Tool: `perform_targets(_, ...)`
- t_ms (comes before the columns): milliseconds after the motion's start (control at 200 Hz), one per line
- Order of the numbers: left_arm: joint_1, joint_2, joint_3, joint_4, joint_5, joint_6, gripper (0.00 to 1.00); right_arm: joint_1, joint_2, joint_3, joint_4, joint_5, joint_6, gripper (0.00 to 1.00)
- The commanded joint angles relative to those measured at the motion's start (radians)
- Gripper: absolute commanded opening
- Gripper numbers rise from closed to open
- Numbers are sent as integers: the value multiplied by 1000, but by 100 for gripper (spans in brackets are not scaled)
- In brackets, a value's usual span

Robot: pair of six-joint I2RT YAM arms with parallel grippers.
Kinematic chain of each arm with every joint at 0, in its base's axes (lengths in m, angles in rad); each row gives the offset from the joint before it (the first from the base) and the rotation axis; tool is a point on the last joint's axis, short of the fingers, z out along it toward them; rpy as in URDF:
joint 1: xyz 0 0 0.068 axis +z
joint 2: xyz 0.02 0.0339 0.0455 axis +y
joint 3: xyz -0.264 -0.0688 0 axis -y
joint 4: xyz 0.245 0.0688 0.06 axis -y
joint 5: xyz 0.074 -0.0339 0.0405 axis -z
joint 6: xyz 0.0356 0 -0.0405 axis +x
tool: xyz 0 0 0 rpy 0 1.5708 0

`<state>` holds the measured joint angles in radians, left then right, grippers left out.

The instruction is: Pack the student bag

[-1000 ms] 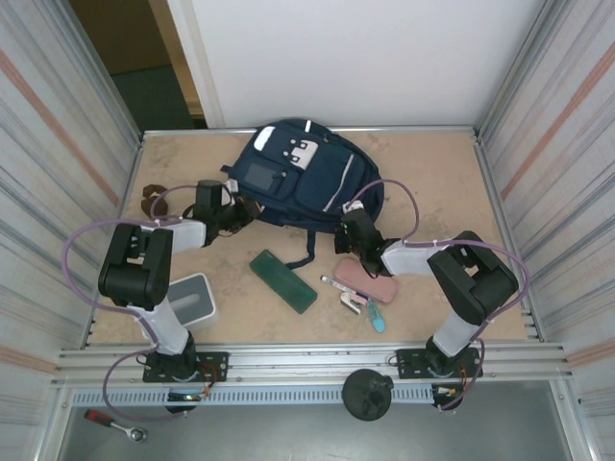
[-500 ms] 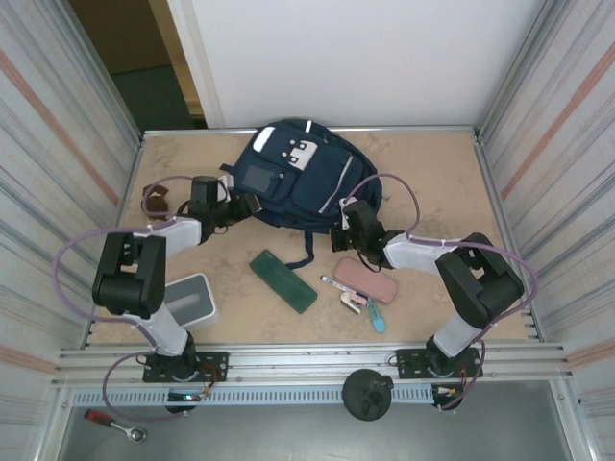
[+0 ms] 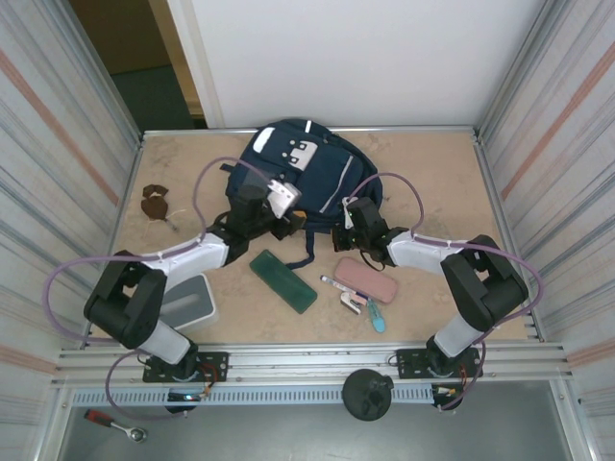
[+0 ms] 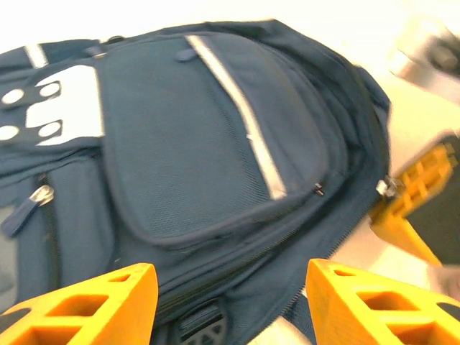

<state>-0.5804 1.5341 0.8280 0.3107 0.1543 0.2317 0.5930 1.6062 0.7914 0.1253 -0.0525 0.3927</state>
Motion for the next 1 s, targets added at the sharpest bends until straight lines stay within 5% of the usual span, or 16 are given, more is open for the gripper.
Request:
perform_targets(0, -43, 44, 10, 42, -32, 235, 58, -10, -47, 28, -3, -15, 25, 0)
perform_targets(441, -99, 230, 96, 49, -78, 322, 57, -12, -61, 13, 20, -47, 46, 0)
perform_targets(817, -88, 223, 68, 96, -145, 324, 8, -38, -91, -4, -97, 50, 54, 0)
perform_targets(992, -71, 178, -12, 205, -130, 339, 0, -93, -118, -21, -175, 102, 73, 0)
